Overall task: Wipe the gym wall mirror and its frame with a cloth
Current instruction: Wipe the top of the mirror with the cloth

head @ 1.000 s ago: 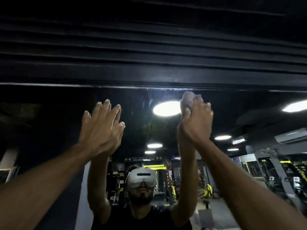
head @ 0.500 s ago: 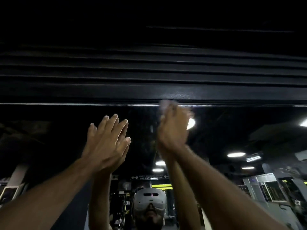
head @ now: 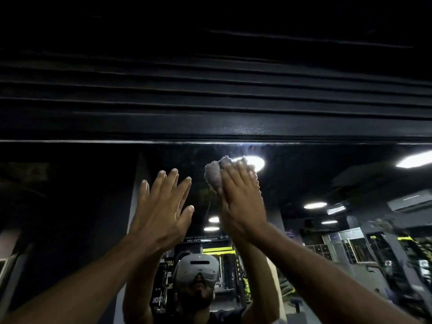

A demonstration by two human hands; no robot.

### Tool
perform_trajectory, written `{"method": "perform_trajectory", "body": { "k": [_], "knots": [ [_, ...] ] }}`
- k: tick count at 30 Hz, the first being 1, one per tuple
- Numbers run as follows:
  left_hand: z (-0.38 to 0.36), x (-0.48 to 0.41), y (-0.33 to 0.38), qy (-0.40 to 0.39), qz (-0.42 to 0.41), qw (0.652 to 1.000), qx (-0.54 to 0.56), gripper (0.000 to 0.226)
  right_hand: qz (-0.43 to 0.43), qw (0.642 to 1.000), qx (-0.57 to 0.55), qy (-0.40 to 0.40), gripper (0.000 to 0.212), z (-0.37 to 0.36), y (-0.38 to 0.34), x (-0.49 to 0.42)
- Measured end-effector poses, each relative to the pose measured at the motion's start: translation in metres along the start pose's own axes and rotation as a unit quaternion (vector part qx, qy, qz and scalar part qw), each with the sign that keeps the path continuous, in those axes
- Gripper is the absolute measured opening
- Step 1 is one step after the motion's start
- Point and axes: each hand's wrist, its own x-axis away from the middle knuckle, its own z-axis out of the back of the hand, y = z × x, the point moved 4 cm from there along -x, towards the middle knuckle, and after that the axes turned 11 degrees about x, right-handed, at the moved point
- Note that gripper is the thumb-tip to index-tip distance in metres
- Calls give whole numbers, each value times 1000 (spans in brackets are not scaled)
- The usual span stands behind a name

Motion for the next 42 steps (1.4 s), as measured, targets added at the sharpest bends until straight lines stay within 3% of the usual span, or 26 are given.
{"method": "perform_trajectory", "body": {
  "k": [2, 3, 6, 8, 9, 11, 13, 14, 15, 16, 18, 19, 20, 23, 26, 27, 28, 30, 32, 33, 35, 37, 38, 40, 42],
  "knots": [
    [-4, 0, 4, 2, 4, 1000, -2, 76, 77, 996, 35, -20, 63, 14, 14, -2],
    [-5, 0, 7, 0, 2, 1000, 2, 76, 64, 996, 56, -15, 65, 17, 36, -9],
    [-10, 14, 11, -10, -6, 1000, 13, 75, -145, 989, 18, 24, 63, 24, 85, -2],
    [-15, 29, 13, -7, -15, 1000, 16, 73, -232, 971, -36, 48, 51, 15, 58, 31],
    [-18, 35, 14, -2, -18, 1000, 19, 73, -213, 975, -53, 44, 47, 10, 35, 52],
    [-23, 46, 16, 9, -17, 1000, 18, 72, -82, 994, -68, 6, 51, 7, -6, 92],
    [-29, 57, 19, 5, -16, 1000, 8, 72, 44, 997, -39, -40, 54, 9, -1, 118],
    [-30, 63, 19, 3, -18, 1000, 4, 73, 65, 997, -22, -47, 54, 11, 18, 123],
    [-31, 69, 20, 1, -20, 1000, 1, 73, 31, 998, -10, -45, 54, 13, 44, 124],
    [-32, 75, 20, -1, -24, 1000, -1, 73, -59, 998, -13, -26, 53, 15, 71, 123],
    [-32, 86, 16, -7, -28, 1000, -3, 73, -283, 958, -12, 48, 50, 25, 92, 129],
    [-31, 90, 13, -8, -29, 1000, -4, 73, -343, 937, -2, 65, 49, 25, 75, 133],
    [-29, 93, 10, -8, -27, 1000, -4, 73, -344, 937, -10, 57, 51, 20, 47, 135],
    [-20, 89, 2, -9, -31, 999, -10, 71, -111, 993, -34, -23, 58, 6, -45, 134],
    [-10, 79, -10, -10, -14, 1000, -19, 69, 61, 996, 29, -63, 57, 5, -32, 115],
    [-6, 76, -17, -7, 0, 1000, -18, 69, 62, 995, 60, -48, 59, 7, -15, 105],
    [-4, 72, -25, -2, 15, 1000, -14, 70, 9, 997, 72, -30, 61, 9, 5, 95],
    [5, 66, -42, 2, 27, 1000, -11, 71, -181, 983, 31, 12, 62, 14, 27, 86],
    [12, 63, -55, -11, 10, 1000, -24, 71, -252, 967, -19, 34, 62, 6, -7, 85],
    [14, 61, -59, -22, 1, 999, -29, 72, -209, 977, -29, 23, 62, -2, -36, 89],
    [19, 56, -67, -29, 1, 999, -30, 72, -37, 999, -24, -21, 64, -15, -88, 99],
    [26, 50, -74, -9, 20, 999, -26, 72, 98, 994, 1, -53, 62, -14, -92, 98],
    [28, 47, -77, -4, 23, 999, -28, 72, 117, 991, -2, -59, 59, -14, -78, 89],
    [31, 43, -86, -6, 25, 999, -33, 71, 26, 999, -28, -28, 53, -12, -45, 62],
    [35, 39, -95, -4, 31, 999, -32, 71, -190, 981, -31, 32, 54, -7, -25, 36]
  ]
}}
